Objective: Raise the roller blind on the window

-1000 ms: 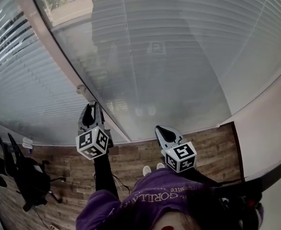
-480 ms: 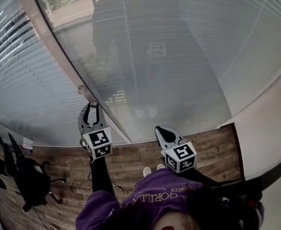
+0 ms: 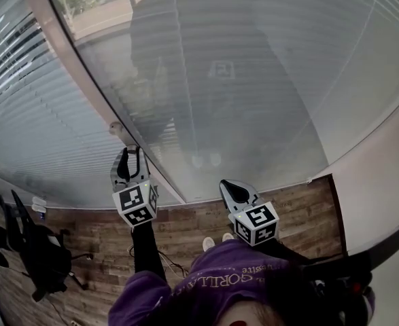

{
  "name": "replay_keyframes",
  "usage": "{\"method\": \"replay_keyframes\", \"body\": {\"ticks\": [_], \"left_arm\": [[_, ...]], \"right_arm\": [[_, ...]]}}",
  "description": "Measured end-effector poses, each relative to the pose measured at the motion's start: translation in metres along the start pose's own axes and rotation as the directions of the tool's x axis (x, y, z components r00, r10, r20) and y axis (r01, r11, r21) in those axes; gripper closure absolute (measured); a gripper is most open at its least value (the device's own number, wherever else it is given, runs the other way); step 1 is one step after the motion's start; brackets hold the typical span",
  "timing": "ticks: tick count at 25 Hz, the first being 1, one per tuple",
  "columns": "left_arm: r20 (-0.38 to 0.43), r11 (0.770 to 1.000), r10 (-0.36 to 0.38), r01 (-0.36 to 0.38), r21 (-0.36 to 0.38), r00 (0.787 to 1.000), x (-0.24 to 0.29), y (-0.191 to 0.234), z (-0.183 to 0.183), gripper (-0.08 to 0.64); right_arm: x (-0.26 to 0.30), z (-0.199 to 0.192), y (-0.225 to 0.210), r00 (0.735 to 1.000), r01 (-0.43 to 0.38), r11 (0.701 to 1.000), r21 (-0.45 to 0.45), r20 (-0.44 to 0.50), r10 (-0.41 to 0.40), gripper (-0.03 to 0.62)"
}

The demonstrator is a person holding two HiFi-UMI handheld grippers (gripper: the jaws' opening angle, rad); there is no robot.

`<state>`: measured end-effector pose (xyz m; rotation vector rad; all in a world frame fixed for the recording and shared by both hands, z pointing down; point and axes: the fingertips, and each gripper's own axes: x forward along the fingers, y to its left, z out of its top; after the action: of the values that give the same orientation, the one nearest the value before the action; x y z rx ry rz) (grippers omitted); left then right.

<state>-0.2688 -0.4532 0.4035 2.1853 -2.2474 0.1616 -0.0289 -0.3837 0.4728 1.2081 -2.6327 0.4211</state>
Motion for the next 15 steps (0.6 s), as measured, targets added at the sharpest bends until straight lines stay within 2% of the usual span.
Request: {"method": "replay_keyframes", "body": {"ticks": [1, 3, 5, 6, 8, 10, 15], "left_arm": [[0.016, 0.994, -0.009, 0.010, -0.105, 1.000, -0.0003, 0.0025, 0.0008, 0.436], [0.040, 0.953, -0.027, 0.038, -0.301, 0.999, -0.0003, 0.0061, 0.0008, 0.433], [0.052, 0.903, -0.048, 0.066, -0.425, 0.998, 0.0002, 0.0066, -0.0003, 0.433], [0.055, 0.889, -0.054, 0.073, -0.451, 0.997, 0.0002, 0.0066, -0.0007, 0.434], [0.059, 0.891, -0.050, 0.071, -0.449, 0.997, 0.0000, 0.0075, -0.0005, 0.433], [0.055, 0.911, -0.037, 0.056, -0.410, 0.998, 0.0000, 0.0086, -0.0004, 0.434], [-0.002, 0.977, -0.009, 0.008, -0.212, 1.000, -0.0009, 0.0061, -0.0012, 0.436]], "right_arm": [[-0.0001, -0.0004, 0.0000, 1.000, 0.000, 1.000, 0.000, -0.002, 0.000, 0.595], [-0.0004, -0.0012, -0.0002, 1.000, 0.001, 1.000, 0.001, -0.006, -0.001, 0.595], [-0.0011, -0.0013, -0.0012, 1.000, 0.003, 1.000, 0.003, -0.005, -0.003, 0.595], [-0.0013, -0.0010, -0.0018, 1.000, 0.005, 1.000, 0.003, -0.003, -0.005, 0.595], [-0.0013, -0.0001, -0.0024, 1.000, 0.009, 1.000, 0.004, -0.001, -0.009, 0.595], [-0.0010, 0.0005, -0.0027, 1.000, 0.011, 1.000, 0.004, -0.002, -0.011, 0.595], [-0.0008, -0.0004, -0.0020, 1.000, 0.003, 1.000, 0.000, -0.006, -0.003, 0.595]]}}
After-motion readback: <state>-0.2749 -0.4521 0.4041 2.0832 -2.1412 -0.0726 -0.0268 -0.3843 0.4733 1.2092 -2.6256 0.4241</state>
